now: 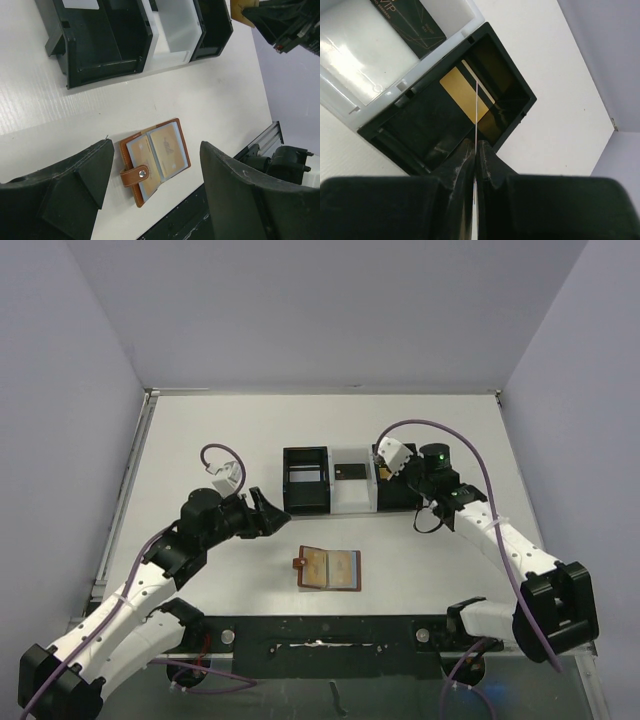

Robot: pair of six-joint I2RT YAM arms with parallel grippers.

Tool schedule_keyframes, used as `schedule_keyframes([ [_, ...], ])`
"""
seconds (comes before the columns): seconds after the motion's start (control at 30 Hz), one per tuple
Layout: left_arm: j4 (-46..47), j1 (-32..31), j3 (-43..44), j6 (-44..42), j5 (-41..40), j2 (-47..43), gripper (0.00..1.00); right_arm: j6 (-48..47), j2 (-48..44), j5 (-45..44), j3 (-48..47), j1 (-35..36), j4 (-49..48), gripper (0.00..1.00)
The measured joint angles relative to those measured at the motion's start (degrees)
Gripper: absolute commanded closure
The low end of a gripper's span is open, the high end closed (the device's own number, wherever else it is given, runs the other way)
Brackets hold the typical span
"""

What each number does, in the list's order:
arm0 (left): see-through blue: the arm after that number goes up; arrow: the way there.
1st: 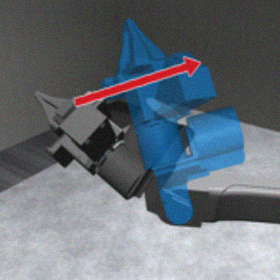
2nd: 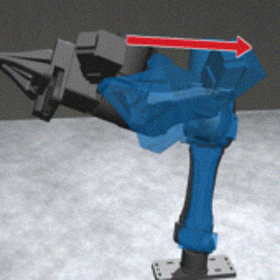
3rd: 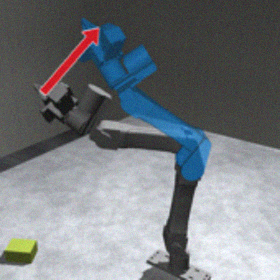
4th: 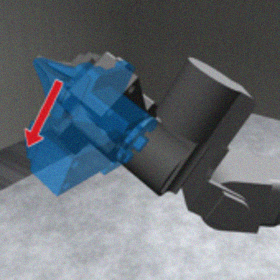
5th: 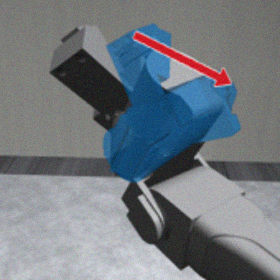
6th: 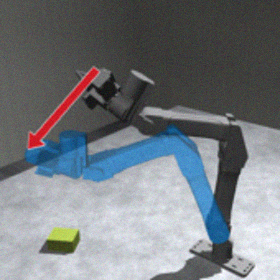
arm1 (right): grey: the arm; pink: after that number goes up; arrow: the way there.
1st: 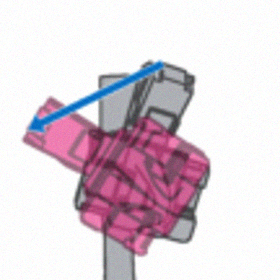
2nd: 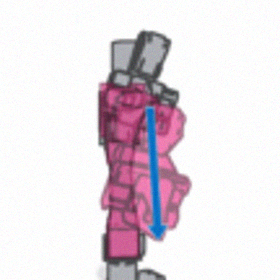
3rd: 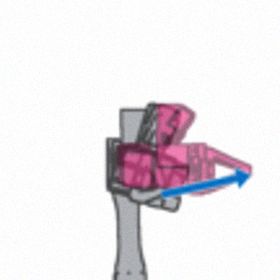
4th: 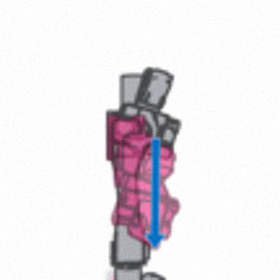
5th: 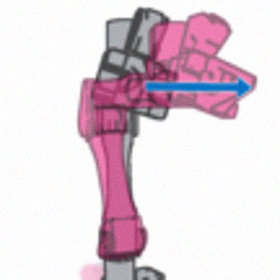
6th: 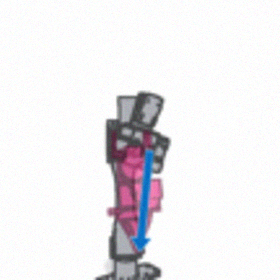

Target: Take the credit cards out of the card holder

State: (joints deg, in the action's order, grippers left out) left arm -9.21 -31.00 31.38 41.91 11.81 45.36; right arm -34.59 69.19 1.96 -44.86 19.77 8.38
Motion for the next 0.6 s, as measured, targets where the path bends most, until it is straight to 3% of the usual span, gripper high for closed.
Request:
schedule_keyframes([
  [0.6, -5.3, 0.0, 0.6, -2.2, -1.2, 0.1, 0.30, -14.1, 20.5, 7.9, -10.3, -3.7, -1.9, 1.00],
])
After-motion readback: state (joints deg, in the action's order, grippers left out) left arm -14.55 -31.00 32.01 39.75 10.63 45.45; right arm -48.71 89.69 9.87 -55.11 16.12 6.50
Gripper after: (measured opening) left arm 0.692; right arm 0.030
